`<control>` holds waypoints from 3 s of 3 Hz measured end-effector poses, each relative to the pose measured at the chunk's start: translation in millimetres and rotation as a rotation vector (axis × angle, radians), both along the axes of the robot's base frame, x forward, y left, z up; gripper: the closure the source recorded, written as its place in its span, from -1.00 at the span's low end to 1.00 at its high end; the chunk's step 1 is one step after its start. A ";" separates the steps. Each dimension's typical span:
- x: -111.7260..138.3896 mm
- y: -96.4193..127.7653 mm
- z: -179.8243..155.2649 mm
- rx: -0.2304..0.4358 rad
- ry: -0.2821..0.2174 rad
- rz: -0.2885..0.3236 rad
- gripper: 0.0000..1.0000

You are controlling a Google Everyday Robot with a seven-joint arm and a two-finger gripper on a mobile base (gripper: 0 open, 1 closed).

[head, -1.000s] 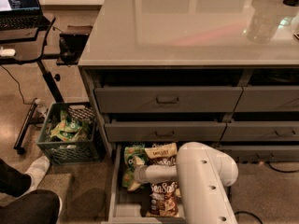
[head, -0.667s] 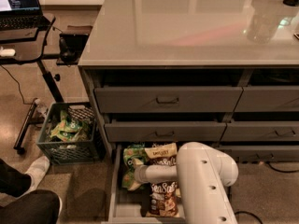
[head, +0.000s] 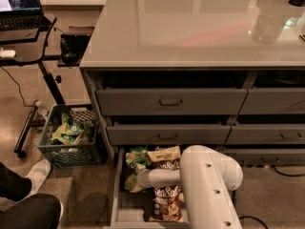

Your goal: Pick green rice chip bag from bottom drawer and place on counter

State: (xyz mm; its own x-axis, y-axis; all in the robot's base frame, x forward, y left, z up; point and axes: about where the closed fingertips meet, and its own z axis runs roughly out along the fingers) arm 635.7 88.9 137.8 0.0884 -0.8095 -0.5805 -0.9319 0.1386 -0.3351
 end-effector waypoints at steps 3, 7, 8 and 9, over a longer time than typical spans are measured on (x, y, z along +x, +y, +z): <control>-85.4 -11.1 129.5 0.141 -0.134 0.077 1.00; -215.7 -95.0 248.6 0.178 -0.300 -0.032 1.00; -203.0 -104.5 276.7 0.161 -0.343 -0.042 1.00; -165.6 -87.8 319.1 0.131 -0.371 0.005 1.00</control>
Offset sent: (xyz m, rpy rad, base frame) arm -0.0828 -0.0019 0.0969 0.1687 -0.0719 0.0493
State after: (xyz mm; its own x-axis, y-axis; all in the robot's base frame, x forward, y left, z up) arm 470.1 1.1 456.9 0.3151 -0.7299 -0.6067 -0.7516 0.1984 -0.6291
